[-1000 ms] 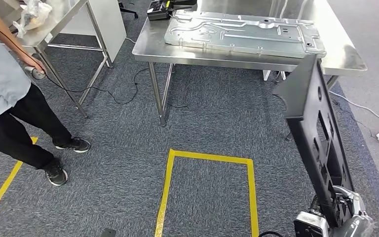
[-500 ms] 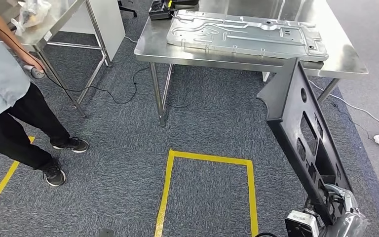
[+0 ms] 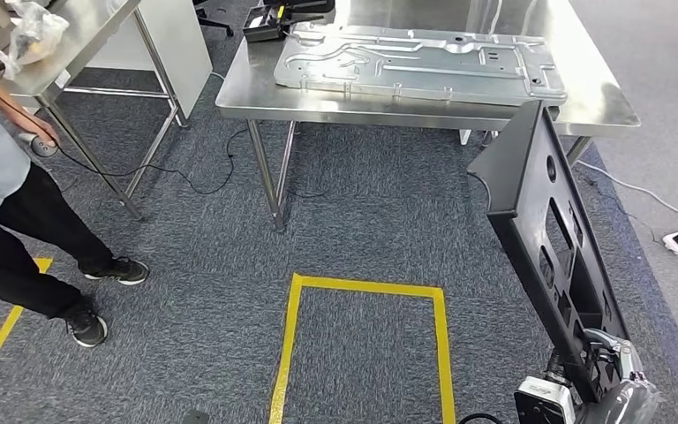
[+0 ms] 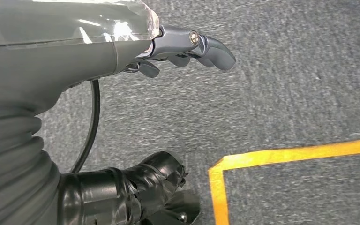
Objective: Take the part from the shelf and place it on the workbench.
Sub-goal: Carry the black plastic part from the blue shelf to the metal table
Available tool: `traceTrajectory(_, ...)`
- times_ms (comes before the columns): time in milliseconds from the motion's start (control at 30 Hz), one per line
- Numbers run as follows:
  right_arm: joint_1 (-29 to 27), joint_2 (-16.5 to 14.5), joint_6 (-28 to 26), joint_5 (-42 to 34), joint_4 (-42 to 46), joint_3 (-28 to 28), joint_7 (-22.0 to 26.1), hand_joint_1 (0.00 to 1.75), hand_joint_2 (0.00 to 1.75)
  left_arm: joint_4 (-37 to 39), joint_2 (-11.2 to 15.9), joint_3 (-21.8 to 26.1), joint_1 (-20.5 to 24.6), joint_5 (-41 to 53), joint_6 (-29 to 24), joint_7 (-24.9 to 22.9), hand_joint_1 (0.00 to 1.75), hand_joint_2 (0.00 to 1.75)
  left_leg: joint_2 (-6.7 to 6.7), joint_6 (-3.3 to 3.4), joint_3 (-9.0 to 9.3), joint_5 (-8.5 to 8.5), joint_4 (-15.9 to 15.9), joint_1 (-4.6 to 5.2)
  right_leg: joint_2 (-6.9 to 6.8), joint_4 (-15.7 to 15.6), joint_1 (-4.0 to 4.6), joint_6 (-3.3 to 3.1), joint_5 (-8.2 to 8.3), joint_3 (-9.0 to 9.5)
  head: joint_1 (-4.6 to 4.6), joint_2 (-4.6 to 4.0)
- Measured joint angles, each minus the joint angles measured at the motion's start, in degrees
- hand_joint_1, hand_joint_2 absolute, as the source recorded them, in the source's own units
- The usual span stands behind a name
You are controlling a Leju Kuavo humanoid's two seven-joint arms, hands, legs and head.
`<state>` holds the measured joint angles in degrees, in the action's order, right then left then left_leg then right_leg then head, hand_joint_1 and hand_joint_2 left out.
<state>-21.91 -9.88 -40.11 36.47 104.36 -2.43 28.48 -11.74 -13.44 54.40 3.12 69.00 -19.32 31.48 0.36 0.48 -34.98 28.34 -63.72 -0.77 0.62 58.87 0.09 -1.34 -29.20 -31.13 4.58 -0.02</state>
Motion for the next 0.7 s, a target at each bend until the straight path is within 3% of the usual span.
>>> traceTrajectory(67,0.0,0.0,0.0,-0.2,0.0,0.0,0.0,1.75,1.75,0.0,0.2,0.0,0.1,0.0,0.2,0.1,0.0,1.75,-0.09,0.63,1.6,-1.04,3.9,0.46,0.1,0.1,-0.02,0.49,-0.25,-0.06,0.01,0.0)
traceTrajectory(200,0.0,0.0,0.0,-0.7,0.1,0.0,0.0,1.75,1.75,0.0,0.2,0.0,0.0,0.1,0.5,0.2,0.0,1.75,-0.08,1.27,2.49,-1.18,5.6,0.23,-0.04,1.0,-0.19,1.85,-1.05,-0.26,0.05,0.02)
traceTrajectory(267,0.0,0.0,0.0,-1.0,0.2,0.0,0.0,1.75,1.75,0.0,0.2,0.0,0.1,0.1,0.5,0.2,0.0,1.75,0.02,1.69,2.99,-1.33,6.2,-0.01,-0.17,5.9,-0.5,2.58,-3.61,-2.59,0.17,0.01)
traceTrajectory(333,0.0,0.0,0.0,-1.2,0.2,0.0,0.0,1.75,1.75,0.0,0.2,0.0,0.1,0.2,0.6,0.2,0.0,1.75,0.07,1.83,3.08,-1.17,6.2,-0.03,-0.23,12.8,-0.95,3.22,-6.21,-6.6,0.21,0.01)
traceTrajectory(367,0.0,0.0,0.0,-1.3,0.2,0.0,0.0,1.75,1.75,0.0,0.2,0.0,0.1,0.3,0.6,0.2,0.0,1.75,0.08,1.79,3.15,-1.03,6.1,-0.07,-0.27,14.6,-1.2,3.49,-6.27,-7.91,0.21,0.01)
traceTrajectory(400,-0.1,0.0,0.0,-1.4,0.2,0.0,0.0,1.75,1.75,0.0,0.2,0.0,0.1,0.3,0.7,0.2,0.0,1.75,0.07,1.68,3.28,-0.87,6.1,-0.15,-0.31,14.5,-1.44,3.72,-5.23,-8.19,0.21,0.01)
traceTrajectory(467,-0.1,0.0,0.0,-1.7,0.2,0.0,0.0,1.75,1.75,0.0,0.2,0.0,0.1,0.3,0.8,0.2,0.0,1.75,0.03,1.23,3.67,-0.38,5.8,-0.38,-0.51,8.4,-1.89,4.08,-0.99,-5.76,0.21,0.01)
traceTrajectory(533,0.0,0.1,0.0,-1.9,0.2,0.0,0.0,1.75,1.75,0.0,0.2,0.0,0.1,0.4,0.8,0.2,0.0,1.75,-0.03,0.49,3.89,0.19,5.4,-0.36,-0.62,2.4,-1.79,3.9,1.39,-3.02,0.2,0.01)
traceTrajectory(567,0.0,0.1,0.0,-2.0,0.2,0.0,0.0,1.75,1.75,0.0,0.2,0.0,0.1,0.4,0.8,0.2,0.0,1.75,-0.05,0.08,3.91,0.38,5.3,-0.29,-0.59,1.0,-1.63,3.55,1.57,-2.47,0.19,0.01)
traceTrajectory(700,0.0,0.1,0.0,-2.1,0.2,0.0,-0.1,1.75,1.75,0.0,0.2,0.0,0.2,0.5,0.7,0.2,0.0,1.75,-0.03,-1.24,3.97,1.16,4.7,-0.42,-0.36,0.4,-1.39,1.58,1.31,-2.08,0.14,0.0)
